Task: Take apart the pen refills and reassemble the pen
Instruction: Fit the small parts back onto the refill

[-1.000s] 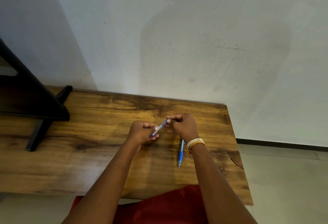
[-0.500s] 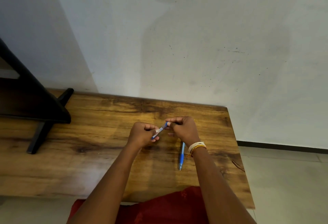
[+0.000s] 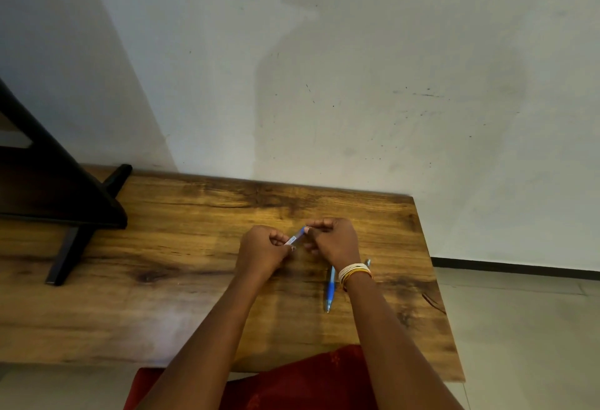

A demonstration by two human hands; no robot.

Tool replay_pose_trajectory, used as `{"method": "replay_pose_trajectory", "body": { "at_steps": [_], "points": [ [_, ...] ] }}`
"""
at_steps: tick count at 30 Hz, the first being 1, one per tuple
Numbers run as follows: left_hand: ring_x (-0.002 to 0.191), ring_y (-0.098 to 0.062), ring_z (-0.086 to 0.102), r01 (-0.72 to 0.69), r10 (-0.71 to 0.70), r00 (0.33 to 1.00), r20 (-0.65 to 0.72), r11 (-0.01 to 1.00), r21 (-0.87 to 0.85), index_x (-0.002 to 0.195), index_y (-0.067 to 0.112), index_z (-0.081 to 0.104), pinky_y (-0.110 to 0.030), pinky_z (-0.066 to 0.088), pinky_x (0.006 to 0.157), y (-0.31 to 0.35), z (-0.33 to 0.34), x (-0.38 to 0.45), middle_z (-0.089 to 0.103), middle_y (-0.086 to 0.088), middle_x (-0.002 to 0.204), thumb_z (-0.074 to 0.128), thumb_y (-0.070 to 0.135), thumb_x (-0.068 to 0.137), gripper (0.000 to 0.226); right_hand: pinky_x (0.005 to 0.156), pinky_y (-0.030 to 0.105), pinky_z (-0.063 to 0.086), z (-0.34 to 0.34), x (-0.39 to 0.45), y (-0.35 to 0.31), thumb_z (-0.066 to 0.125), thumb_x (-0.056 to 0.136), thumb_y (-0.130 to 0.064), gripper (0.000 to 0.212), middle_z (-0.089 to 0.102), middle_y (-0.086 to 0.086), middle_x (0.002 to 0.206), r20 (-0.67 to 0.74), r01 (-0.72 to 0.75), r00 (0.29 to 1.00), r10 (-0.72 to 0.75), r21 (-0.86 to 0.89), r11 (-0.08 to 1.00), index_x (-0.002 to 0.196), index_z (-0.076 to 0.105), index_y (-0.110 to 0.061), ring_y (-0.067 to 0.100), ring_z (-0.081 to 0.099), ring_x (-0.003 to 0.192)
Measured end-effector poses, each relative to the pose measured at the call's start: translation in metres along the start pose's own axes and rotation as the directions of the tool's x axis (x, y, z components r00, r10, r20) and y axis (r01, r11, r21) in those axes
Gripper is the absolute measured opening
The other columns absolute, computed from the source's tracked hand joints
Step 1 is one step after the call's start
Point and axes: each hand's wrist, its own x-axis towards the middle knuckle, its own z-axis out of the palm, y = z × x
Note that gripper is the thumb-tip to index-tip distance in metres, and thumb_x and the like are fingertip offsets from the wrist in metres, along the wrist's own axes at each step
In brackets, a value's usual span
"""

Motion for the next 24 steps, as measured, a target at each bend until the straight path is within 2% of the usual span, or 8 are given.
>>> {"method": "replay_pose_trajectory", "body": {
  "at_steps": [2,5,8,10,15,19,22,24],
  "points": [
    [0.063,-0.009,0.064,-0.017,0.022,0.998,-0.066,0.997,0.079,0.075,0.020,0.075,-0.024,0.051,0.057,-0.001,0.003,-0.003,0.070,0.004,0.068,0.077,0.021,0.071,0.005,0.077,0.030,0.057,-0.007,0.002,0.003,0.071,0.080,-0.014,0.012,0.077,0.006,0.088,-0.086,0.078,0.992,-0.092,-0.161,0.984,0.090,0.078,-0.012,0.020,0.071,0.081],
    [0.065,-0.011,0.064,-0.042,0.062,0.989,-0.137,0.989,0.145,0.077,0.022,0.075,-0.024,0.048,0.056,-0.003,0.007,-0.004,0.072,0.004,0.072,0.074,0.023,0.074,0.004,0.077,0.024,0.053,-0.019,0.001,0.006,0.065,0.081,-0.012,0.015,0.076,0.004,0.090,-0.171,0.097,0.974,-0.147,-0.272,0.958,0.087,0.078,-0.014,0.019,0.070,0.087],
    [0.062,-0.010,0.059,-0.037,0.072,0.984,-0.165,0.977,0.209,0.078,0.023,0.075,-0.020,0.035,0.048,-0.004,0.009,-0.003,0.070,0.005,0.070,0.074,0.026,0.074,0.005,0.078,0.030,0.056,-0.025,0.003,0.008,0.065,0.082,-0.013,0.013,0.076,0.005,0.091,-0.201,0.085,0.967,-0.158,-0.328,0.941,0.088,0.076,-0.014,0.020,0.070,0.087],
    [0.061,-0.010,0.059,-0.036,0.079,0.982,-0.170,0.970,0.242,0.078,0.025,0.074,-0.020,0.033,0.047,-0.004,0.011,-0.002,0.070,0.006,0.070,0.075,0.029,0.074,0.006,0.079,0.031,0.057,-0.027,0.003,0.008,0.067,0.082,-0.014,0.012,0.076,0.006,0.093,-0.215,0.105,0.958,-0.191,-0.356,0.929,0.089,0.076,-0.013,0.021,0.069,0.088],
    [0.064,-0.011,0.060,-0.044,0.088,0.981,-0.174,0.969,0.241,0.077,0.026,0.073,-0.023,0.037,0.051,-0.004,0.014,0.000,0.069,0.007,0.069,0.076,0.031,0.072,0.008,0.081,0.031,0.057,-0.038,0.008,0.013,0.067,0.083,-0.014,0.012,0.075,0.006,0.098,-0.184,0.114,0.962,-0.203,-0.406,0.907,0.091,0.076,-0.012,0.020,0.069,0.091],
    [0.068,-0.011,0.060,-0.048,0.097,0.979,-0.181,0.964,0.260,0.080,0.024,0.073,-0.023,0.040,0.052,-0.004,0.017,0.001,0.069,0.006,0.074,0.076,0.031,0.073,0.010,0.077,0.029,0.056,-0.043,0.009,0.013,0.071,0.081,-0.014,0.005,0.075,0.004,0.089,-0.108,0.133,0.974,-0.200,-0.446,0.885,0.081,0.076,-0.014,0.019,0.069,0.084],
    [0.083,-0.016,0.061,-0.111,0.189,0.959,-0.211,0.936,0.335,0.089,0.022,0.072,-0.031,0.052,0.063,0.000,0.020,-0.001,0.068,0.002,0.087,0.076,0.029,0.074,0.018,0.076,0.031,0.057,-0.044,0.009,0.012,0.071,0.081,-0.014,0.005,0.075,0.004,0.087,-0.080,0.136,0.976,-0.200,-0.488,0.862,0.079,0.076,-0.016,0.018,0.069,0.081],
    [0.084,-0.016,0.060,-0.194,0.274,0.937,-0.218,0.923,0.331,0.091,0.020,0.071,-0.031,0.052,0.063,0.006,0.027,-0.005,0.065,0.001,0.091,0.073,0.026,0.077,0.016,0.073,0.029,0.056,-0.044,0.008,0.012,0.070,0.083,-0.017,0.006,0.074,0.004,0.089,-0.085,0.119,0.978,-0.191,-0.524,0.843,0.082,0.076,-0.016,0.018,0.068,0.082]
  ]
}}
